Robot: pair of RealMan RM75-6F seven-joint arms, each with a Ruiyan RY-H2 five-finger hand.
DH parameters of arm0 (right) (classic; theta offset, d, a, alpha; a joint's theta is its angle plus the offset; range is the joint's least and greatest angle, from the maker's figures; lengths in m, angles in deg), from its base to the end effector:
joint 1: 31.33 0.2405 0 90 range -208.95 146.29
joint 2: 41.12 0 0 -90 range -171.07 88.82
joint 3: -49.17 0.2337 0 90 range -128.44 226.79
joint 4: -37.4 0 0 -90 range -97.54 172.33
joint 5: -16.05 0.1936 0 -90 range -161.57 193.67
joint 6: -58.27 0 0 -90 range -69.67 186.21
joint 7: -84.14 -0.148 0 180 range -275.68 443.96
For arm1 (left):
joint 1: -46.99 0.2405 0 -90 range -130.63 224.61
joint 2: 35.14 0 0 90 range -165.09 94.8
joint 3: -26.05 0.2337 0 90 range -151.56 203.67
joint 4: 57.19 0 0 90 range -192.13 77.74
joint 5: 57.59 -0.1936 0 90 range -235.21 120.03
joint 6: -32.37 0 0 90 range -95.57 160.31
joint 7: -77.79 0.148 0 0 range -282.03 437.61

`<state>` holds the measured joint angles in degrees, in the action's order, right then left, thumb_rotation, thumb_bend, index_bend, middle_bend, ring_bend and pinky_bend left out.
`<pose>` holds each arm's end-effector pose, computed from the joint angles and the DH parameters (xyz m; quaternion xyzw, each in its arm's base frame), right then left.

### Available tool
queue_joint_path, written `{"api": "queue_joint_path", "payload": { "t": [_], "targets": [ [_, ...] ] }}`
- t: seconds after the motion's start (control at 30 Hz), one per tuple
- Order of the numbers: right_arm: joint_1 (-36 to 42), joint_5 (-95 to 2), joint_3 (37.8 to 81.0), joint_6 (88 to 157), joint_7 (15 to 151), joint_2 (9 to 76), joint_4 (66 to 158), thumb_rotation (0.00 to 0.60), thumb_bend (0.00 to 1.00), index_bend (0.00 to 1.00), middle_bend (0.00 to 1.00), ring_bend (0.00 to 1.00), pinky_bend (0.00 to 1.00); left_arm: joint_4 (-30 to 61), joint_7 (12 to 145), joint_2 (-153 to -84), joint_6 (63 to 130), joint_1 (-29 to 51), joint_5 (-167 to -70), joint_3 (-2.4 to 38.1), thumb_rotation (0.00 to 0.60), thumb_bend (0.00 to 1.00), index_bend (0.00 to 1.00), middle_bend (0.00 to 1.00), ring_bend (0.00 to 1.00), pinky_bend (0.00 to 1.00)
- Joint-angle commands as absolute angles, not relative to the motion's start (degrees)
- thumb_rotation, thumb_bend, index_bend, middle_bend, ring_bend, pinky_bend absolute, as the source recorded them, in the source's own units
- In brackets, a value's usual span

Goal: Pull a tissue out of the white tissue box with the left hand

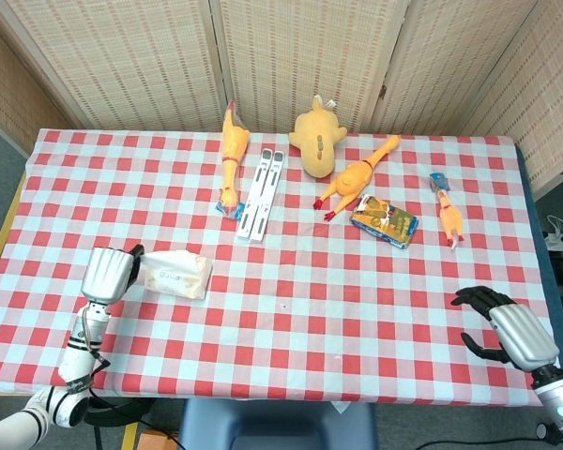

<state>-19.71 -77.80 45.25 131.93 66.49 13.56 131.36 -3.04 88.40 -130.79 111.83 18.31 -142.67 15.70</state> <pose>-0.2786 -0.1853 0.1623 0.6639 -0.4718 0.3666 0.4497 -0.2301 0.3236 0.0617 -0.6574 -0.1931 -0.4127 0.6001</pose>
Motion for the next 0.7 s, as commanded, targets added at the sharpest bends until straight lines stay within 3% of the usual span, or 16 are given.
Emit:
{"api": "queue_joint_path", "payload": {
  "t": [0.03,0.37,0.7],
  "targets": [
    [-19.53,-78.04,45.03,131.58,66.24,13.27,131.48,0.600,0.31,0.31,0.23,0.15,0.27,0.74,91.82,-127.35,115.78,19.73,-143.01,14.86,0.600,0.63,0.60,0.96,0.97,0.94],
    [-19.12,-78.49,44.60,130.76,66.45,13.05,131.54,0.600,0.31,0.31,0.23,0.15,0.27,6.88,95.79,-119.36,124.60,27.63,-140.38,14.36,0.600,0.63,0.61,0.96,0.97,0.94],
    [-18.74,-78.26,44.38,129.81,66.96,12.94,131.88,0.600,0.31,0.31,0.23,0.15,0.27,6.63,93.37,-119.09,126.69,32.68,-138.91,16.30,0.600,0.60,0.59,0.95,0.97,0.94]
  ]
}}
